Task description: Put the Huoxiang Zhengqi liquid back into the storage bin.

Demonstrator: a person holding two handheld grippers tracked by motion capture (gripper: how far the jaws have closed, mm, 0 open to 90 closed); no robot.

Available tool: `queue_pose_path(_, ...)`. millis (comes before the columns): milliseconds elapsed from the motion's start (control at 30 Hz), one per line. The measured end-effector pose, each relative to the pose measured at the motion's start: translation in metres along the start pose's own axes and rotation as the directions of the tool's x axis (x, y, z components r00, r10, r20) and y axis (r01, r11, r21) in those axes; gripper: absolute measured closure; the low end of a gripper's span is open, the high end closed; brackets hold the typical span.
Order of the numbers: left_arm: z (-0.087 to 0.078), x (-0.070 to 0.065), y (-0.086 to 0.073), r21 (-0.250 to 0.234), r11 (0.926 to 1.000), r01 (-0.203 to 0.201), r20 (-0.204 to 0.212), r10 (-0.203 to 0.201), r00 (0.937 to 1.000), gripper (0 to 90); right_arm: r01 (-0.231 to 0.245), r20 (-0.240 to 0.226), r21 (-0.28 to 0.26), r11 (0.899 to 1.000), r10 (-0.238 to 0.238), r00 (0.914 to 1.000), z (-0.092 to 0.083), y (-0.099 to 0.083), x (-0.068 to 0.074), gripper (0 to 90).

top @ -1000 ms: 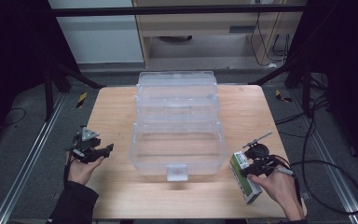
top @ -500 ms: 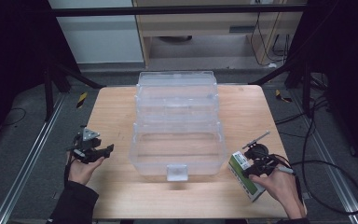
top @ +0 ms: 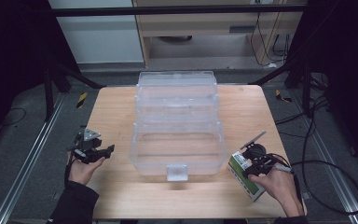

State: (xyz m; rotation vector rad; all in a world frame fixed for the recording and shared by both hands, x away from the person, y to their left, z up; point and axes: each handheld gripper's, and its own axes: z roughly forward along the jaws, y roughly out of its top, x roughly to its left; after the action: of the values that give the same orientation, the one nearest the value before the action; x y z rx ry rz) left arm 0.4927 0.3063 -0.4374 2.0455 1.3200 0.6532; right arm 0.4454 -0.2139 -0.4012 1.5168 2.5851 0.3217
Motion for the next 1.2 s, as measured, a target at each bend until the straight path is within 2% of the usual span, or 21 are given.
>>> queue_pose_path(233, -0.001, 0.001, 0.000, -0.002, 1.0000, 0.002, -0.002, -0.002, 1.0000, 40.6, 0.010, -0.001, 0.014, 1.000, -0.010, 1.0000, 0.000, 0.001, -0.001, 63.7)
queue_pose_path(567, 0.000, -0.001, 0.000, 0.000, 1.0000, -0.005, -0.003, 0.005, 1.0000, 40.6, -0.002, 0.006, -0.018, 1.000, 0.002, 1.0000, -0.003, -0.004, -0.006, 63.9)
queue_pose_path(800, 0.000, -0.001, 0.000, 0.000, 1.0000, -0.005, -0.004, 0.005, 1.0000, 40.5, -0.019, 0.023, -0.085, 0.996, 0.021, 0.9995, -0.017, -0.008, -0.011, 63.9)
queue_pose_path(967, 0.000, -0.001, 0.000, 0.002, 1.0000, -0.006, -0.005, 0.006, 1.0000, 40.2, -0.012, 0.055, -0.164, 0.986, 0.021, 0.9982, -0.027, -0.009, -0.015, 63.8)
queue_pose_path(1100, 0.001, -0.001, 0.000, 0.002, 1.0000, -0.006, -0.006, 0.006, 1.0000, 40.1, -0.043, 0.053, -0.208, 0.977, 0.055, 0.9971, -0.034, -0.009, -0.018, 63.9)
queue_pose_path(1200, 0.001, -0.001, 0.000, 0.004, 1.0000, -0.006, -0.006, 0.006, 1.0000, 40.1, -0.045, 0.060, -0.244, 0.969, 0.062, 0.9963, -0.037, -0.009, -0.020, 63.9)
